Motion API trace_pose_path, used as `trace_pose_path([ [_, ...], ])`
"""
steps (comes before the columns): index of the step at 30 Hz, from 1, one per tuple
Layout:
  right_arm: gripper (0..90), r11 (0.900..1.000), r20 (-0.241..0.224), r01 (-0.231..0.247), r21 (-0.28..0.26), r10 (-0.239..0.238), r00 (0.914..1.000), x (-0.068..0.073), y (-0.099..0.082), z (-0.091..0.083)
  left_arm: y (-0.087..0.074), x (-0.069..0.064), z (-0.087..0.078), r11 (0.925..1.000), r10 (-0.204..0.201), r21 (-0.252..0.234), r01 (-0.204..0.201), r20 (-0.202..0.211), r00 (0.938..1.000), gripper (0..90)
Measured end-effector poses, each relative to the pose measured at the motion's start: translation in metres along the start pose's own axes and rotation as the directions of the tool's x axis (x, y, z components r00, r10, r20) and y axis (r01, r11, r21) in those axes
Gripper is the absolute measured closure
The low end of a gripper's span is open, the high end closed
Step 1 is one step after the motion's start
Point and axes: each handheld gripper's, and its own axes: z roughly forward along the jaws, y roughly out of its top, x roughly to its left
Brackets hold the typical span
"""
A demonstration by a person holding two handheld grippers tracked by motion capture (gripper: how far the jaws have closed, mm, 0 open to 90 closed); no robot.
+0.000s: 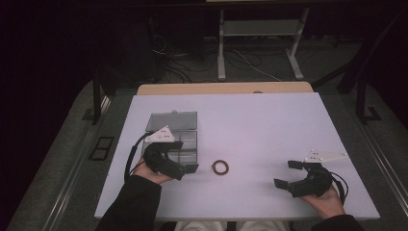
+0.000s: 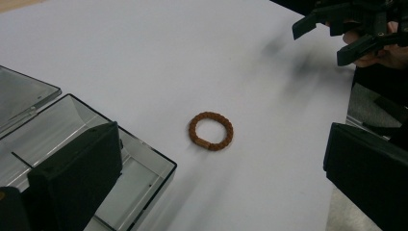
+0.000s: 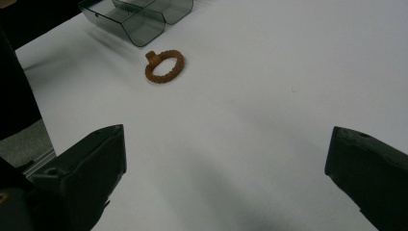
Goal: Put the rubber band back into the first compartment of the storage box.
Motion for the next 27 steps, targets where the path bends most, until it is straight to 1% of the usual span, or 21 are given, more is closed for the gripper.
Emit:
trace_pose_path([
  [3, 0.0, 1.0000, -0.002, 0.006, 0.002, -0.006, 1.0000, 0.000, 0.000, 0.001, 0.004, 0.002, 0.004, 0.9999, 0.001, 0.012, -0.001, 0.005, 1.0000, 0.0],
  [8, 0.0, 0.9999, -0.004, 0.010, 0.005, -0.010, 0.9999, 0.001, 0.000, 0.001, 0.012, 0.003, 0.009, 0.9996, 0.016, 0.025, -0.016, 0.015, 0.9998, 0.0],
  [14, 0.0, 1.0000, -0.003, 0.004, 0.003, -0.004, 1.0000, 0.001, 0.000, 0.000, 0.020, 0.003, 0.017, 0.9986, 0.028, 0.045, -0.029, 0.026, 0.9993, 0.0],
  [18, 0.0, 1.0000, -0.003, 0.003, 0.004, -0.003, 1.0000, 0.001, -0.001, 0.000, 0.024, 0.005, 0.023, 0.9970, 0.037, 0.067, -0.039, 0.027, 0.9989, 0.0],
  [22, 0.0, 1.0000, 0.000, 0.003, 0.004, -0.003, 1.0000, 0.000, -0.001, 0.001, 0.029, 0.005, 0.031, 0.9957, 0.046, 0.078, -0.049, 0.032, 0.9984, 0.0],
  [23, 0.0, 1.0000, 0.000, 0.003, 0.004, -0.003, 1.0000, 0.000, -0.001, 0.001, 0.030, 0.005, 0.034, 0.9960, 0.042, 0.078, -0.045, 0.032, 0.9986, 0.0],
  [27, 0.0, 1.0000, 0.001, 0.005, 0.006, -0.005, 1.0000, 0.000, -0.001, 0.000, 0.034, 0.005, 0.040, 0.9928, 0.060, 0.101, -0.064, 0.041, 0.9973, 0.0],
])
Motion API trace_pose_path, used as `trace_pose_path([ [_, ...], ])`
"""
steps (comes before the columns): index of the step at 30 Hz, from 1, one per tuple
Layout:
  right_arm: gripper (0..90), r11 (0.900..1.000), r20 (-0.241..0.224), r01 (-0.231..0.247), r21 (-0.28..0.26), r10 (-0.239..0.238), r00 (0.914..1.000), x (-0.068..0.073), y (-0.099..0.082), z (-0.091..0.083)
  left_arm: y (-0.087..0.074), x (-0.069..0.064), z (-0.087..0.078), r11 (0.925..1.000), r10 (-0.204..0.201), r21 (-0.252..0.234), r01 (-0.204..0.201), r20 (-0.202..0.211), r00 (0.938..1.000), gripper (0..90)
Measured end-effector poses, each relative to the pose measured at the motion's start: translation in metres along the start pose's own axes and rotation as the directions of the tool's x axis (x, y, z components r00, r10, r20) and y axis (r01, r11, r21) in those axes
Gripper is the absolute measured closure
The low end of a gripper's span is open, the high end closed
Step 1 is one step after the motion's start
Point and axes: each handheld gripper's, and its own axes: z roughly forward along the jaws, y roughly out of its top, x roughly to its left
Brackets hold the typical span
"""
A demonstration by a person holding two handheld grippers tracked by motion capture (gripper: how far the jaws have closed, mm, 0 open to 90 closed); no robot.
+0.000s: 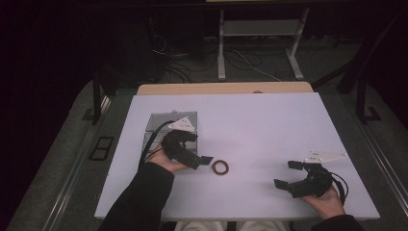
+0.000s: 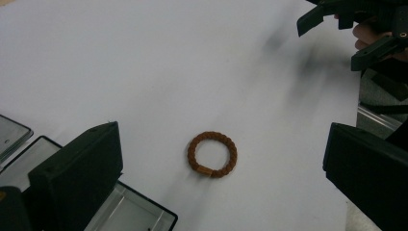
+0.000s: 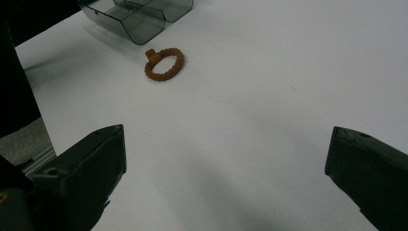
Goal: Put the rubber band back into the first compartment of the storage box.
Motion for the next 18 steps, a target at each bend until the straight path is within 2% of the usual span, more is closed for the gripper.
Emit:
trace_pose_path([
  [18, 0.0, 1.0000, 0.007, -0.004, 0.003, 0.004, 1.0000, -0.001, 0.000, -0.001, 0.004, 0.008, 0.036, 0.9971, 0.019, 0.073, -0.020, 0.023, 0.9996, 0.0],
])
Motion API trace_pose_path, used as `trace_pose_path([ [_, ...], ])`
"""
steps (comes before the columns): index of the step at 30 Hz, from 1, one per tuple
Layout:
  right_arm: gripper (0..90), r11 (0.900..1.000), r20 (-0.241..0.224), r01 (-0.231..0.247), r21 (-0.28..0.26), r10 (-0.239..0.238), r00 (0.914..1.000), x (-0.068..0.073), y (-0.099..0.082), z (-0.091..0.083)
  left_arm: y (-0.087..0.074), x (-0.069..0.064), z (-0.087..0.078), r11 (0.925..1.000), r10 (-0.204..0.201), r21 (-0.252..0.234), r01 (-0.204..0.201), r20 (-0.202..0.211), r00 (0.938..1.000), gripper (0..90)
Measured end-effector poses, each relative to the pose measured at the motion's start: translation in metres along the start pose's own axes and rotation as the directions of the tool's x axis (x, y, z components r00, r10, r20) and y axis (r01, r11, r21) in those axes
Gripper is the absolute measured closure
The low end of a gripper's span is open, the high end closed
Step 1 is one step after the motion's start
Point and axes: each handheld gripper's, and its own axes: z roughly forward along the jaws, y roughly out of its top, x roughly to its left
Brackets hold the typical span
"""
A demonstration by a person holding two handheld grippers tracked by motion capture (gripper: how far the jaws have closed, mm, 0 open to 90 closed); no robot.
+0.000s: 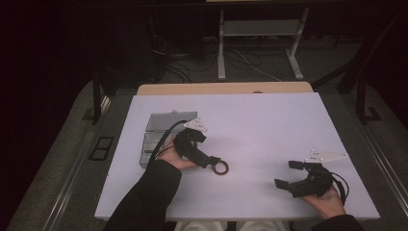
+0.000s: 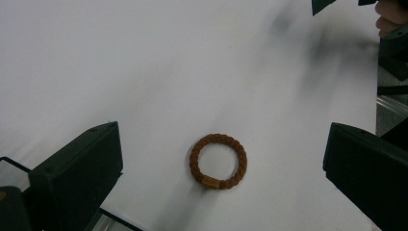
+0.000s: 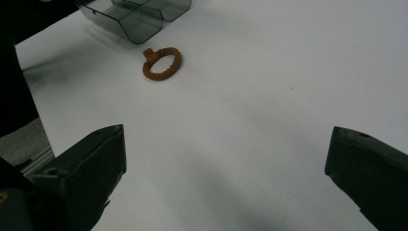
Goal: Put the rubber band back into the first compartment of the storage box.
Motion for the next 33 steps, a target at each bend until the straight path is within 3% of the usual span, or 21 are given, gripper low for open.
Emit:
trace_pose_path([
  [14, 0.0, 1.0000, 0.001, 0.006, -0.002, -0.006, 1.0000, -0.001, 0.000, 0.000, 0.003, 0.006, 0.019, 0.9985, 0.011, 0.053, -0.012, 0.022, 0.9997, 1.0],
  [33, 0.0, 1.0000, -0.003, 0.008, 0.000, -0.008, 1.0000, 0.000, 0.000, 0.001, 0.010, 0.003, 0.041, 0.9880, 0.073, 0.133, -0.079, 0.052, 0.9960, 2.6],
])
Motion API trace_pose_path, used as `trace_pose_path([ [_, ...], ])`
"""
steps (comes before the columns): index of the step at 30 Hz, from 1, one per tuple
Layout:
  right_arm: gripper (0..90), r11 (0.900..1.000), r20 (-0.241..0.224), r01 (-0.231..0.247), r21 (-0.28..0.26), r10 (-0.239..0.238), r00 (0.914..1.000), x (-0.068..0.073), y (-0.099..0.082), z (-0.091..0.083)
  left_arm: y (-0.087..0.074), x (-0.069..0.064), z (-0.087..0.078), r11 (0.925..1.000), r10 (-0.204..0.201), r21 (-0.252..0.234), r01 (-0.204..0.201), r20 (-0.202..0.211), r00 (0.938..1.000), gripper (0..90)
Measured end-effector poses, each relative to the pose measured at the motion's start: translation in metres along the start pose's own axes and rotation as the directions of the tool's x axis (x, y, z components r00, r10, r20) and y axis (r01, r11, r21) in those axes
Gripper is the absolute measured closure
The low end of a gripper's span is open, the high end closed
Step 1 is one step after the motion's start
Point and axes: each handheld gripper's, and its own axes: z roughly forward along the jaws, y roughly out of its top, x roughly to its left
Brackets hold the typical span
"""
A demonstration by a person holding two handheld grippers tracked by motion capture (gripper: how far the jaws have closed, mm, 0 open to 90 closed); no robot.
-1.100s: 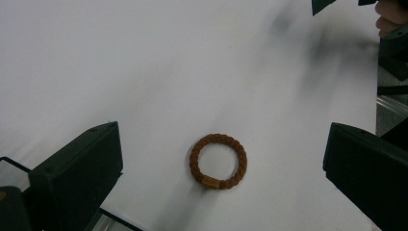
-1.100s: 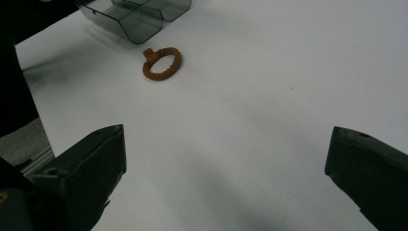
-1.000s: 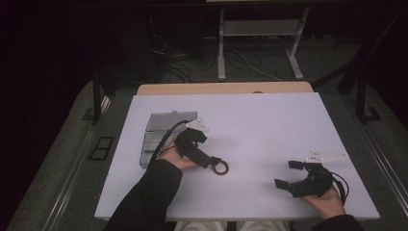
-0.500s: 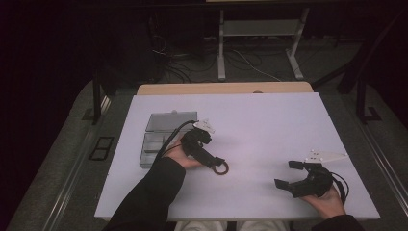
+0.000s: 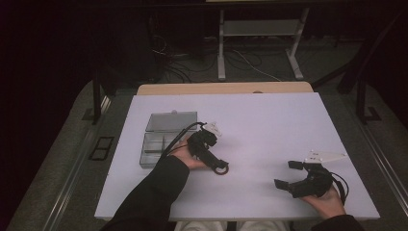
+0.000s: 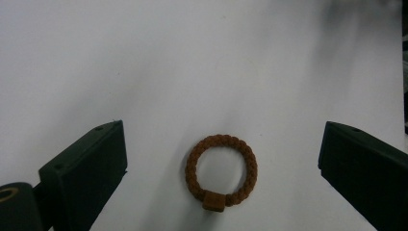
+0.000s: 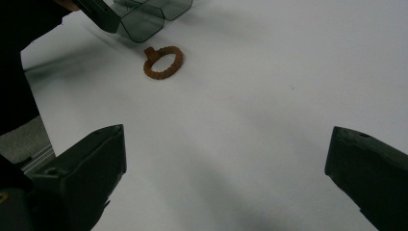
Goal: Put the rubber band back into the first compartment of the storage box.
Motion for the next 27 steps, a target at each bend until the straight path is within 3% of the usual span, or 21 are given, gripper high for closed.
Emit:
trace_pose_path([
  [7, 0.0, 1.0000, -0.002, -0.001, 0.003, 0.001, 1.0000, 0.000, 0.000, 0.001, 0.002, 0.000, 0.007, 0.9994, 0.026, 0.020, -0.026, 0.003, 0.9997, 5.4],
  [13, 0.0, 1.0000, -0.003, -0.002, 0.004, 0.002, 1.0000, 0.000, 0.000, 0.001, 0.000, 0.005, 0.013, 0.9983, 0.030, 0.050, -0.030, 0.000, 0.9996, 6.9],
  [16, 0.0, 1.0000, -0.003, -0.004, 0.005, 0.004, 1.0000, 0.001, 0.000, 0.001, 0.000, 0.008, 0.015, 0.9986, 0.026, 0.046, -0.027, 0.017, 0.9995, 10.5],
  [27, 0.0, 1.0000, -0.005, 0.000, 0.005, 0.000, 1.0000, 0.000, 0.000, 0.001, 0.007, 0.015, 0.024, 0.9899, 0.087, 0.110, -0.090, 0.030, 0.9958, 18.8],
])
